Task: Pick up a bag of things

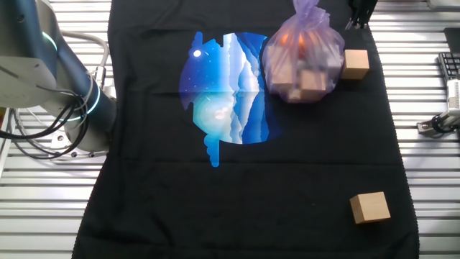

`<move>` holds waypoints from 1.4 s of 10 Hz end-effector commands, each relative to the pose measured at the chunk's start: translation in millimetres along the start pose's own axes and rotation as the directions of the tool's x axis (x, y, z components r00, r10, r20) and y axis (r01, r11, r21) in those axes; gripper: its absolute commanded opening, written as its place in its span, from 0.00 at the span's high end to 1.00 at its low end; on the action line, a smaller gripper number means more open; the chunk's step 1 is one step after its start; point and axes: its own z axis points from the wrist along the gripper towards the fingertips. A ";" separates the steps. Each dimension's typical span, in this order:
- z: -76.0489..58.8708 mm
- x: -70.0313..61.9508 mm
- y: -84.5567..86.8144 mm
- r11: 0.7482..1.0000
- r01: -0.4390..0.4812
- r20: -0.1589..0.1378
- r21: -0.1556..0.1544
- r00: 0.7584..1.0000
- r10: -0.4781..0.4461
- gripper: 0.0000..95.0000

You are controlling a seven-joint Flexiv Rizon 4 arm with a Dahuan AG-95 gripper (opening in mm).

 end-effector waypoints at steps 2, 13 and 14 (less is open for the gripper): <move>0.2 1.2 -0.2 0.999 0.038 0.040 0.007 0.998 -0.038 0.20; 0.2 1.2 -0.2 0.959 0.251 -0.005 0.129 0.968 -0.252 0.20; 0.2 1.2 -0.2 0.961 0.246 -0.005 0.126 0.969 -0.247 0.20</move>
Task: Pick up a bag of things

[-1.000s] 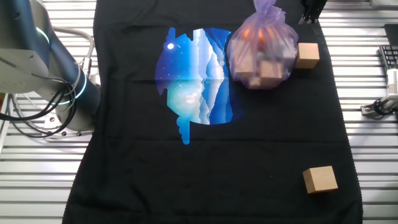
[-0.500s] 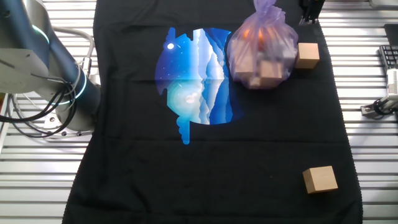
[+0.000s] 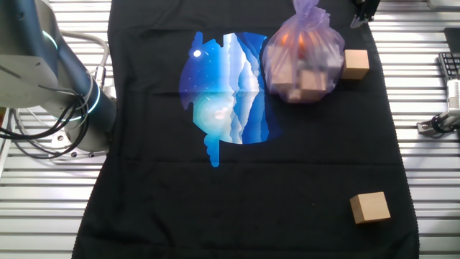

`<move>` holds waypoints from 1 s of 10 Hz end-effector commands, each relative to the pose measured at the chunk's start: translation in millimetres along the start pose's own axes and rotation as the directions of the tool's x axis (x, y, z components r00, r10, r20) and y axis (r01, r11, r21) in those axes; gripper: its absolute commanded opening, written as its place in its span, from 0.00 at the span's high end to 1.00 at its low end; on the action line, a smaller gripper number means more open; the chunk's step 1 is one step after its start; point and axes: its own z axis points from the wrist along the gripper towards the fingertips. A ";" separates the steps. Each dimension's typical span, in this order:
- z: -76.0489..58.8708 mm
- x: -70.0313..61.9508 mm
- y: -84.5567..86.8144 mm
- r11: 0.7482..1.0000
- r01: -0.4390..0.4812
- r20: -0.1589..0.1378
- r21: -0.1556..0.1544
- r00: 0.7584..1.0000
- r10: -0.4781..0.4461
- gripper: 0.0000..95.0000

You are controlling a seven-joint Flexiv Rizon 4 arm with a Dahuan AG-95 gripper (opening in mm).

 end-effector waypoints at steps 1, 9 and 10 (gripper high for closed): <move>-0.5 -0.8 -0.3 0.999 -0.035 -0.004 -0.018 0.999 0.035 0.20; 5.9 3.2 32.0 0.996 -0.083 0.004 -0.022 0.997 0.083 0.20; 7.1 6.5 33.4 0.996 -0.080 0.007 -0.029 0.997 0.080 0.20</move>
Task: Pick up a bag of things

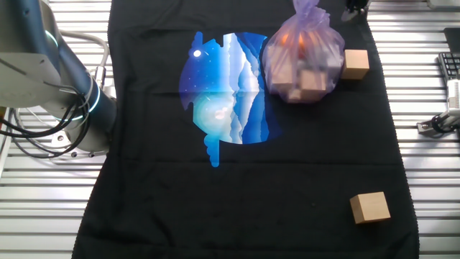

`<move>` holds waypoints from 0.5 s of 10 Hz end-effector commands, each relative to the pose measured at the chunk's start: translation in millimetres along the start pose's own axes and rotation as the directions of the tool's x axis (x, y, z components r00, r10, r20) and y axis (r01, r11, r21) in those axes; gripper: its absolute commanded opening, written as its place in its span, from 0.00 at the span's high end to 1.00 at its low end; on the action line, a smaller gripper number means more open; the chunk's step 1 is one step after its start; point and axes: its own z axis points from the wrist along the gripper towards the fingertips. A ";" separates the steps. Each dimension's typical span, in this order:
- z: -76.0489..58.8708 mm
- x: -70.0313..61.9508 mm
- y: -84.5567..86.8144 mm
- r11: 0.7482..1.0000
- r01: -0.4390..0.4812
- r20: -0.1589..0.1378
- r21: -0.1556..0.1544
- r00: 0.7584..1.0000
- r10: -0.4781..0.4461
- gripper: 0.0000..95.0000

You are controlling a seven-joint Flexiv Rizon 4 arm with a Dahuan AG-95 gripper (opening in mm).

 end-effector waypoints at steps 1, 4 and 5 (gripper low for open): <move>2.3 6.9 -0.5 1.000 0.003 0.008 -0.010 1.000 -0.003 0.20; 8.2 18.6 1.4 1.000 0.002 0.010 -0.013 1.000 -0.002 0.20; 9.3 20.1 3.4 1.000 0.000 0.011 -0.013 1.000 0.000 0.20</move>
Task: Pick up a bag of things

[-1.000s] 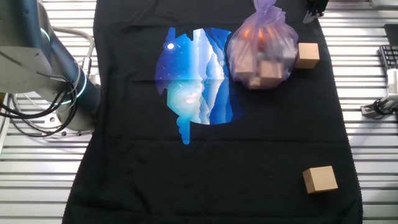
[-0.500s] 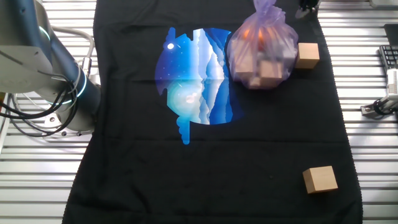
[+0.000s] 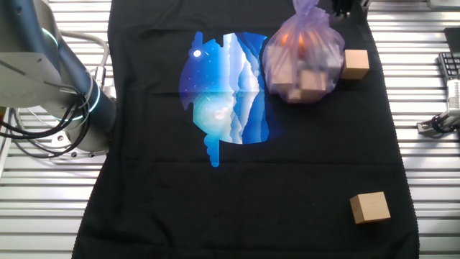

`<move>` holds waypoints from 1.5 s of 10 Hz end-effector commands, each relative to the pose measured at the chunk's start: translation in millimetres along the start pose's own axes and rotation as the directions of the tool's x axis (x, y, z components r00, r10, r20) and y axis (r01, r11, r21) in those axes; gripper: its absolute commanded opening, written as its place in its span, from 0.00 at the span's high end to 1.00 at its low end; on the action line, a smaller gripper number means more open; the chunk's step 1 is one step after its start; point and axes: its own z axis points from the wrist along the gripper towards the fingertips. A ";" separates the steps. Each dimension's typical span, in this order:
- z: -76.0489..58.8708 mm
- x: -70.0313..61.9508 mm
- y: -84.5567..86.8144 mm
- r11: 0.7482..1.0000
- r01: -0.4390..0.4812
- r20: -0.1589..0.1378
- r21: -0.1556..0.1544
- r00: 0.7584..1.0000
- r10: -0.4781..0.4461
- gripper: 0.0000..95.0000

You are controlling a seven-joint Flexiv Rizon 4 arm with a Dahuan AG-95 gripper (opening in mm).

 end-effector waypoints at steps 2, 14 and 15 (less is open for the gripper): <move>1.7 -0.1 3.2 1.000 -0.006 -0.006 -0.001 1.000 0.006 0.20; 10.4 21.8 6.0 0.999 -0.022 -0.018 -0.027 1.000 0.022 0.20; 10.8 22.9 6.2 0.999 -0.025 -0.036 -0.032 0.999 0.024 0.20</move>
